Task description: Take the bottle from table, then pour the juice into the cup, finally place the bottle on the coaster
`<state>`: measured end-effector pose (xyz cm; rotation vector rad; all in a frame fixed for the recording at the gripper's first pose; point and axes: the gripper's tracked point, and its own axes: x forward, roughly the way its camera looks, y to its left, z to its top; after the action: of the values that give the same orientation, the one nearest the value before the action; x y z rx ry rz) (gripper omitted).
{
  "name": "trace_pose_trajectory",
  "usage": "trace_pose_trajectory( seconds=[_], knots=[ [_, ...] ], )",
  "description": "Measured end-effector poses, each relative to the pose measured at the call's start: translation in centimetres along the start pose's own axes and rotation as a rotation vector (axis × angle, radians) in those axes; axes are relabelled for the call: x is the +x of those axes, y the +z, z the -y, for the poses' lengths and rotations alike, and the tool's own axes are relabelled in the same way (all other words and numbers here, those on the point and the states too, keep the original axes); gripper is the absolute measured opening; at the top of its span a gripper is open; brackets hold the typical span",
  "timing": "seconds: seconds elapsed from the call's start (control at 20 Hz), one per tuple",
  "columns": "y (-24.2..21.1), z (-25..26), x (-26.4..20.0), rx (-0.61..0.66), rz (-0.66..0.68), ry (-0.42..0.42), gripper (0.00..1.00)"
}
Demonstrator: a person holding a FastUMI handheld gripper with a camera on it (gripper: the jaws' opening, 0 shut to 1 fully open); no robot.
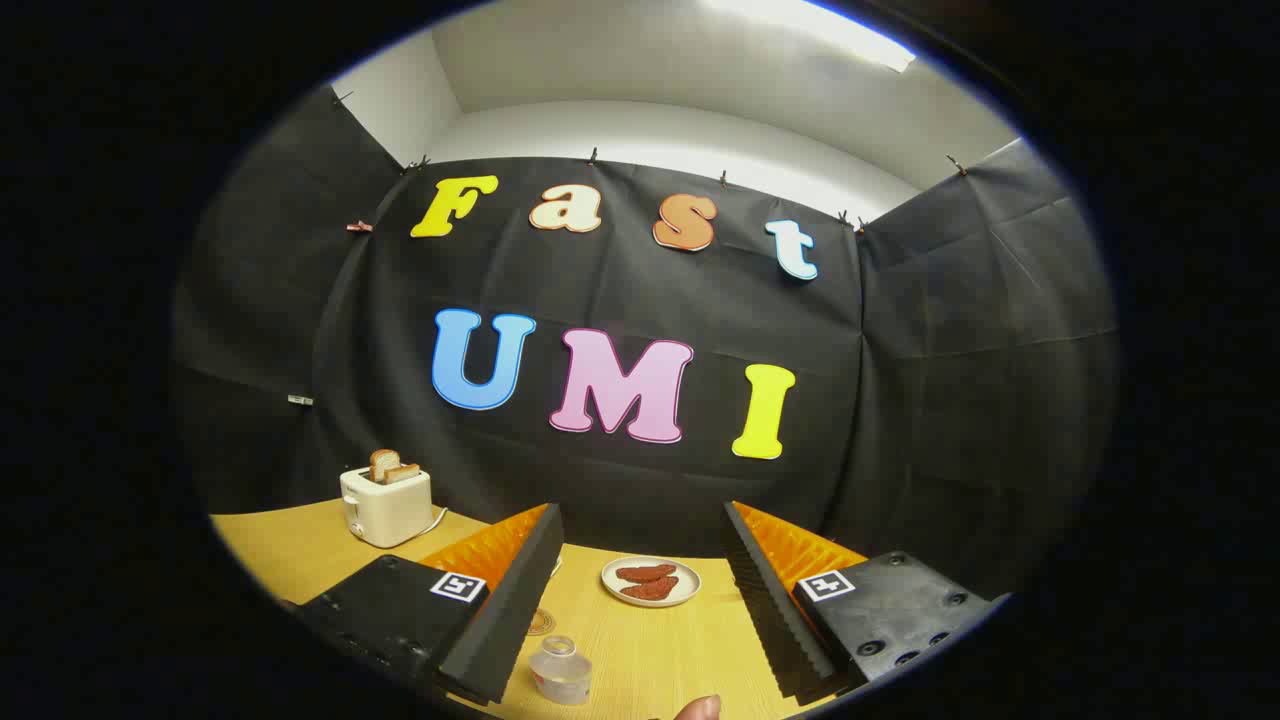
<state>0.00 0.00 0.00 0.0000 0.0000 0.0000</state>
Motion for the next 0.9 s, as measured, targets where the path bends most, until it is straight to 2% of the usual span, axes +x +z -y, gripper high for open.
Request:
trace_pose_trajectory(
  seconds=[0.9],
  knots=[
    [-0.5,-1.3,-0.3,0.005,0.014,0.021,0.97]
  ],
)
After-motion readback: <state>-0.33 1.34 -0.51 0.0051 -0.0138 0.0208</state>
